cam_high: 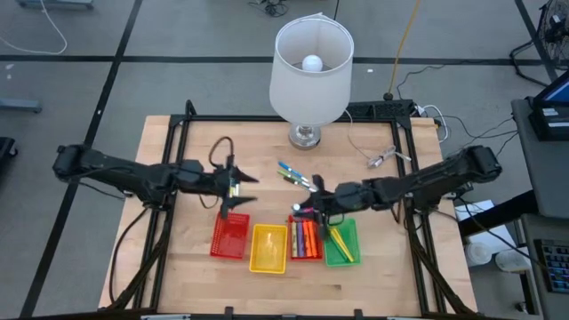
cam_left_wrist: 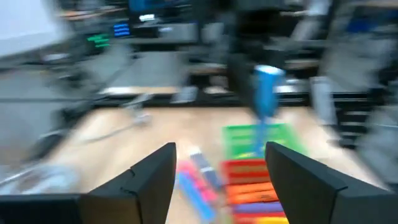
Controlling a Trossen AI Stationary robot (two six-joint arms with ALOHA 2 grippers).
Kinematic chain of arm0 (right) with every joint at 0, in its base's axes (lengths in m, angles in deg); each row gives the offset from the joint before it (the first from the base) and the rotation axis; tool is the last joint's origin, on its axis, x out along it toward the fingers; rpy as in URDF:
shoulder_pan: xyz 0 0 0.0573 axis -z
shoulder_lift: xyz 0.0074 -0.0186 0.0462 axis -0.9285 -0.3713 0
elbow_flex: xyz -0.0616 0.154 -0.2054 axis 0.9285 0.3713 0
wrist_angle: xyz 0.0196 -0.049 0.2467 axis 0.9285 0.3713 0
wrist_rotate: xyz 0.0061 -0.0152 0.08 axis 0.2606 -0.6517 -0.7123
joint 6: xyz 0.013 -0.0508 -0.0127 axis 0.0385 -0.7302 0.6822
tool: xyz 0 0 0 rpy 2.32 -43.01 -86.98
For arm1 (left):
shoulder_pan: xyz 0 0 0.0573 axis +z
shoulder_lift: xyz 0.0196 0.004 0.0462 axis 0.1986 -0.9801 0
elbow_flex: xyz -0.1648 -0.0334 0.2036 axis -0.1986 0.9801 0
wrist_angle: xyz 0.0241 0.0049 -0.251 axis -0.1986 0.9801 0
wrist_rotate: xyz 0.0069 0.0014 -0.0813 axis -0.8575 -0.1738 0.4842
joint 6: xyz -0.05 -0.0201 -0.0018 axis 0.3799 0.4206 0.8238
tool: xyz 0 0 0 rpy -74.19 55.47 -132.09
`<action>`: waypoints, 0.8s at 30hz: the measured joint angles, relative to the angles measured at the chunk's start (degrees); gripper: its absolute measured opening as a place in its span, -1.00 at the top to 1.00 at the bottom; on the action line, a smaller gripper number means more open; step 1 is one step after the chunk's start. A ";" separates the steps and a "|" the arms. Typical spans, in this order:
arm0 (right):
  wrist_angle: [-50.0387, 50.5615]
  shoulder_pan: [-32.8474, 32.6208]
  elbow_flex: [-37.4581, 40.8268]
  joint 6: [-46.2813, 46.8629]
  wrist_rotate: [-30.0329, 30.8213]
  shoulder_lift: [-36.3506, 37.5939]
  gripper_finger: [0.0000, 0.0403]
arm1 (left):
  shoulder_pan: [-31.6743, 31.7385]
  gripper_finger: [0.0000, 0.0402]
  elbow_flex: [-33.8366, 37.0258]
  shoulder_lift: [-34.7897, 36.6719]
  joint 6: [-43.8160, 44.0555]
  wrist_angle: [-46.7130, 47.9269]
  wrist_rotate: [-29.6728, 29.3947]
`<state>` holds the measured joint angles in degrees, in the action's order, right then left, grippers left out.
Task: Pick & Place Markers
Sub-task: Put the large blue highlighter into the right red bin
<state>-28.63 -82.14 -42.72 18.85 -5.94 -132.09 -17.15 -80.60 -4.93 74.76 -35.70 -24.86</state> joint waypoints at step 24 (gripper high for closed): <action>16.34 -9.96 0.18 47.08 9.14 -8.88 0.70 | 0.88 -0.09 0.02 3.79 -14.50 -2.56 -27.45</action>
<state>-12.28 -92.10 -42.54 65.93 3.19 -140.97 -16.27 -80.58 -1.14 60.26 -38.26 -52.31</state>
